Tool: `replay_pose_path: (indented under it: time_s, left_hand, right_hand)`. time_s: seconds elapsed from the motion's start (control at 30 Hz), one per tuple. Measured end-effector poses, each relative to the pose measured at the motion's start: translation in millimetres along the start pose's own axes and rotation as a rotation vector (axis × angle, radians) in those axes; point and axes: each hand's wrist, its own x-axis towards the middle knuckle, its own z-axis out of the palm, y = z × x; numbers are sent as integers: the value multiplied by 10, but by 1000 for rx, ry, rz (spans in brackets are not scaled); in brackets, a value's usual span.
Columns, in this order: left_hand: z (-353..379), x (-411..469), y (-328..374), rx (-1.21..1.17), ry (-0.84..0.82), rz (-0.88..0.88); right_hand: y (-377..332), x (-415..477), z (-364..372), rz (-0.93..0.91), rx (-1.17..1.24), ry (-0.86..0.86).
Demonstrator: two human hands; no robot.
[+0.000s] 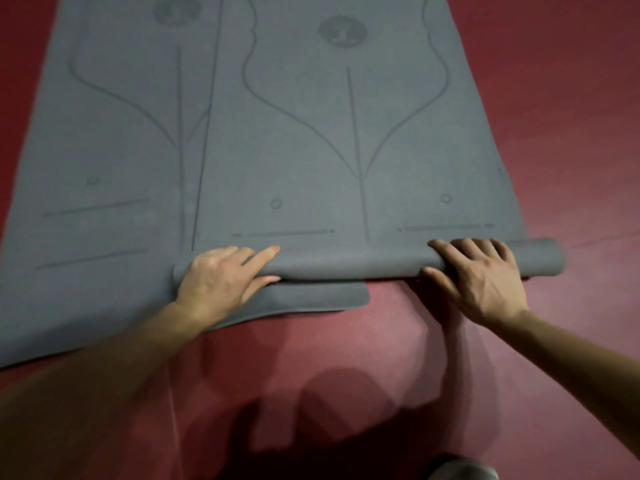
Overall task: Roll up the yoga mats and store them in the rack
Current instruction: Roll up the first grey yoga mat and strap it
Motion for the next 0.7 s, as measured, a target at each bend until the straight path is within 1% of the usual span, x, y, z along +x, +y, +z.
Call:
replay_pose_path:
  time_s: [0.1,0.2,0.27,0.37,0.43,0.5,0.6,0.7]
  left_hand:
    - [-131,-182,83,-73,-36,29]
    - [-150,-294,132,-128,-140,9]
    - [-132,-279,118,-167,-222,-21]
    - [-132,-170,37,-198,-325,-29]
    - [-152,-103,28,-166,-302,-9]
    - [-167,-65,113,-178,-233,-30]
    - [-110,-39,234,-306,-142,-151]
    - [-32,3,174,-362,-158,-205]
  right_hand:
    - [-10,-285,-18,-23,27,21]
    - [-65,-439,27,-6,42,25]
    - [-108,-428,90,15,42,31]
    - [-109,-283,144,-4,56,28]
    - [-87,-171,135,-15,54,9]
    - [-61,-66,119,-14,42,-23]
    - [-35,151,87,-12,27,-99]
    - [-36,311,65,-3,23,-119]
